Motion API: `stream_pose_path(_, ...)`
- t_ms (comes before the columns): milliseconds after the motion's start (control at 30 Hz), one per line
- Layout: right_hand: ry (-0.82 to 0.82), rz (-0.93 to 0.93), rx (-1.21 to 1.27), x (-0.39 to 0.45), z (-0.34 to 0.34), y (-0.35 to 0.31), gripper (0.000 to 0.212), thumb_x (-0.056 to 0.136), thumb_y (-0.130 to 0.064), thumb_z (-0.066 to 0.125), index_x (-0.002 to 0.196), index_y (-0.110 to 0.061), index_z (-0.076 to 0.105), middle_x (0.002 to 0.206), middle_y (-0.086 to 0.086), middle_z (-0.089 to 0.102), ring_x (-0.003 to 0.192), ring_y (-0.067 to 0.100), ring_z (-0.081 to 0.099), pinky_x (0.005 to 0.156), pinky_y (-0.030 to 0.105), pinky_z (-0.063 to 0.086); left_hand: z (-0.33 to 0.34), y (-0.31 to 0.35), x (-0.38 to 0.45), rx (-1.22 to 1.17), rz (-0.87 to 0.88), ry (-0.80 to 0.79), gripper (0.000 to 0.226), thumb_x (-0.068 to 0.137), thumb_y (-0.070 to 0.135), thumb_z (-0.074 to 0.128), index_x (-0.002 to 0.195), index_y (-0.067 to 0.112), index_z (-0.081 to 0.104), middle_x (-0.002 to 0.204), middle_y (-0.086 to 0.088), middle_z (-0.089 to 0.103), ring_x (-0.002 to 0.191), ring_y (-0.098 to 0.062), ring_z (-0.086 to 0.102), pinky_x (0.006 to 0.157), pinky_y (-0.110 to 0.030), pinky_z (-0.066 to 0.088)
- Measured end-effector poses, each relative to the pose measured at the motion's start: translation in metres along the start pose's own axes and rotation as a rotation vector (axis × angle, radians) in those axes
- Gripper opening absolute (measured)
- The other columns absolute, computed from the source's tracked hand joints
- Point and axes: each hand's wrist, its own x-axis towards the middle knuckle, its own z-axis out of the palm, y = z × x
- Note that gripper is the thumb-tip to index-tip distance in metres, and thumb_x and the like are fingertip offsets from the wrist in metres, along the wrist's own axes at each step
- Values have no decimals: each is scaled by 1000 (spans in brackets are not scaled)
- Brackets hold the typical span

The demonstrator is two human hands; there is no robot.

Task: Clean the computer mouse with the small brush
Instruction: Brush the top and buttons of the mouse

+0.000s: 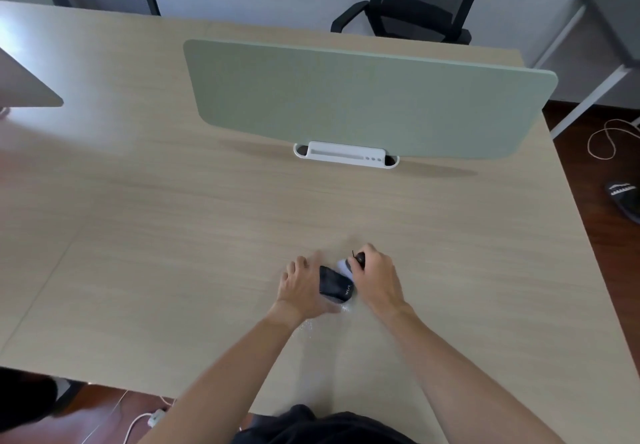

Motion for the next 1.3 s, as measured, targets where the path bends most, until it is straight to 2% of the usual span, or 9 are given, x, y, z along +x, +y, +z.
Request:
stream_pose_path(67,-37,-41,37,-1,-1,-2,25,93,-24,58,74,-11,47,65,0,53,61,19,50,57,33,42,7,10,-5,-116,-147,54,127,45,78,71,144,21,15,120,-4,38,115,-26,40,99,-37,40)
stream_pose_path(167,-142,-20,54,0,1,-6,25,89,-27,61,73,-10,53,65,-1,55,62,19,53,61,36,48,14,20,-5,-154,-253,69,134,45,80,72,145,12,13,125,-8,38,119,-28,38,98,-37,41)
stream_pose_path(333,-23,6,-77,11,-3,-6,25,92,-24,59,73,-12,48,70,1,56,64,24,53,59,37,45,16,24,-1,-217,-209,97,129,51,61,81,146,7,12,133,-8,41,125,-28,38,104,-34,36)
stream_pose_path(500,-144,18,76,11,0,-11,26,87,-24,64,69,-8,53,64,0,54,60,18,50,57,32,43,4,18,3,-193,-153,26,136,48,47,89,149,10,6,134,-1,46,129,-24,39,106,-36,32)
stream_pose_path(633,-11,18,-77,10,-2,-2,26,92,-22,60,71,-14,47,69,3,56,62,23,51,57,36,43,-4,12,5,-143,-43,-19,139,48,41,90,150,14,0,129,2,48,126,-22,41,103,-34,29)
stream_pose_path(800,-116,34,140,8,1,-7,24,88,-19,62,67,-16,51,63,-4,54,58,13,48,58,27,40,-5,10,5,-146,10,-58,136,52,45,87,152,20,-2,140,4,41,135,-21,33,108,-37,25)
stream_pose_path(1000,21,-26,-51,9,5,-2,21,93,-23,59,77,-12,51,75,5,61,70,24,58,63,39,49,5,14,-1,-312,-119,-4,138,54,48,86,153,17,-5,144,1,37,138,-22,30,111,-38,25)
stream_pose_path(1167,-180,-18,45,10,4,-5,21,83,-22,66,70,-6,58,68,9,63,66,26,59,60,39,49,1,15,2,-327,-128,-25,144,49,44,88,152,19,-9,134,0,48,130,-20,40,106,-35,29)
stream_pose_path(1300,39,-36,-46,14,1,0,23,88,-18,62,71,-9,51,64,3,56,61,25,56,56,39,47,1,13,3,-315,-110,-39,146,46,46,88,151,20,-11,134,1,48,129,-20,41,106,-35,28)
